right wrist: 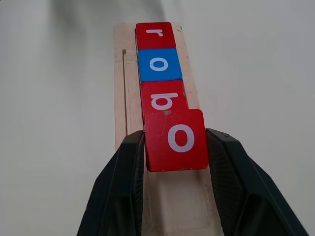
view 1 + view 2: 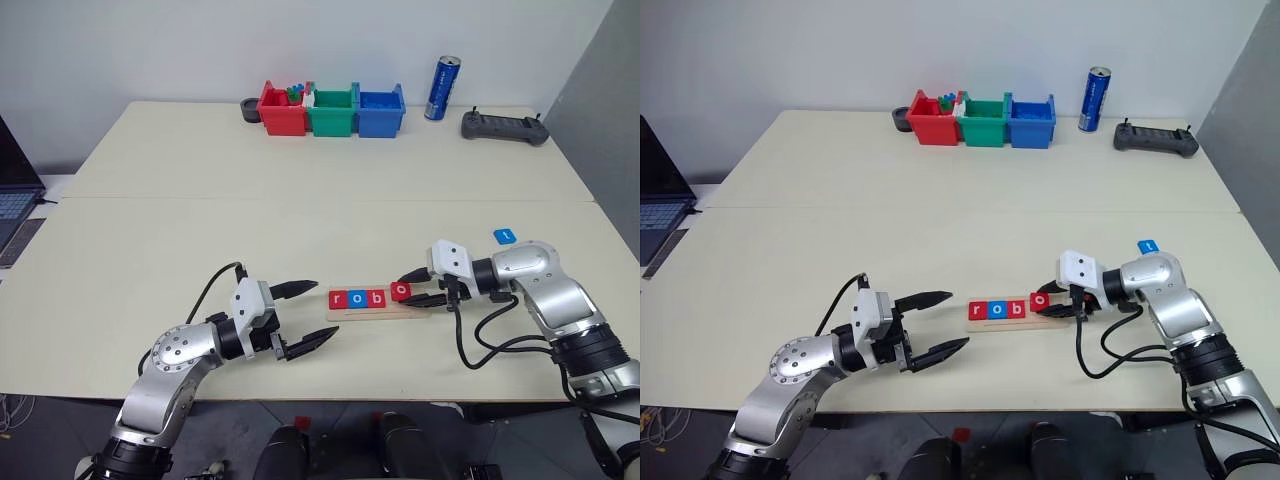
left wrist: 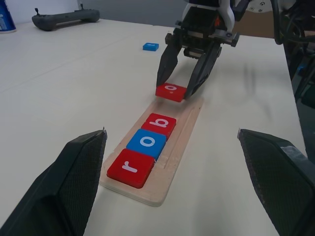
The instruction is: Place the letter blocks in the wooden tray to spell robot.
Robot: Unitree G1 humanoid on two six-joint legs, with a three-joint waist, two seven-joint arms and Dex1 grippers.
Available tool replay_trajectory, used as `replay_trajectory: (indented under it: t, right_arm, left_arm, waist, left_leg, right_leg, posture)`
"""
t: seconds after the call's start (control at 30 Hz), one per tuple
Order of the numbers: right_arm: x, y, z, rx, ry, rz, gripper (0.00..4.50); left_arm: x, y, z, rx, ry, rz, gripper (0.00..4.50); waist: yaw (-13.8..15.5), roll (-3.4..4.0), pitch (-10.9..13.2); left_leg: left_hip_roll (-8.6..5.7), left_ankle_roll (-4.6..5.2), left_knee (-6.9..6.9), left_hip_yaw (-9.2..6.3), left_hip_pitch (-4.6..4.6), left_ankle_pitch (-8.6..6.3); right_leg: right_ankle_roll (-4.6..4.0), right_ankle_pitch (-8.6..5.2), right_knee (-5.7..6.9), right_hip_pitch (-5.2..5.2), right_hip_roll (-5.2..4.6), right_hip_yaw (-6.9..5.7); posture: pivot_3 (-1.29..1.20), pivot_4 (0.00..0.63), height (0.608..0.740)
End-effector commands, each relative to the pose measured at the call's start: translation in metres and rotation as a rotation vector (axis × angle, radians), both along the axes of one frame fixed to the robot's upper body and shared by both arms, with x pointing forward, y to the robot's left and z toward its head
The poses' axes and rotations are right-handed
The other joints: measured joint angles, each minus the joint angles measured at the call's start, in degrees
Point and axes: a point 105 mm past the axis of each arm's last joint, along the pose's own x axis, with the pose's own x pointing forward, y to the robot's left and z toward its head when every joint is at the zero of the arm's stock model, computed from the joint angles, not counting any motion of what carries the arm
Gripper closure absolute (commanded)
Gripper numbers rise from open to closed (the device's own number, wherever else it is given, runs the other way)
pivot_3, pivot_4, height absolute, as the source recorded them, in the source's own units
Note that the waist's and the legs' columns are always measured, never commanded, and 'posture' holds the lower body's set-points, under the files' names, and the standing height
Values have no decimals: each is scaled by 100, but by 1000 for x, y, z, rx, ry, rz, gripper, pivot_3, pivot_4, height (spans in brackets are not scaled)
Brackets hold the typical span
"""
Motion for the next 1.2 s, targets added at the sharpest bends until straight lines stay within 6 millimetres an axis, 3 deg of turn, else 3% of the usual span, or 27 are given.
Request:
replay_trajectory:
  t: [0.03,0.63,1.1,1.2]
  right_arm:
    - [1,2,4,-10,-36,19,3044]
    - [10,6,-2,-25,-51,11,3044]
    - [6,4,-3,-35,-16,31,3044]
    - [7,4,-1,-31,-5,28,2062]
  left_arm:
    - [-1,-1,9,-8,-39,-9,0]
    - [-2,1,9,-4,-42,3,0]
    - [-3,2,6,-5,-35,7,0]
    - [-3,2,6,-6,-35,9,0]
  waist:
    - [0,0,0]
    - [-6,0,0]
    - [-6,0,0]
    - [-6,0,0]
  left_leg:
    - [0,0,0,0,0,0]
    - [0,0,0,0,1,0]
    - [0,0,0,0,1,0]
    - [0,0,0,0,1,0]
  right_leg:
    - [0,0,0,0,0,0]
    - [0,0,1,0,0,0]
    - [0,0,0,0,0,0]
    - [0,0,0,0,0,0]
  posture:
    - [0,150,740]
    - [0,150,740]
    - [0,150,740]
    - [0,150,740]
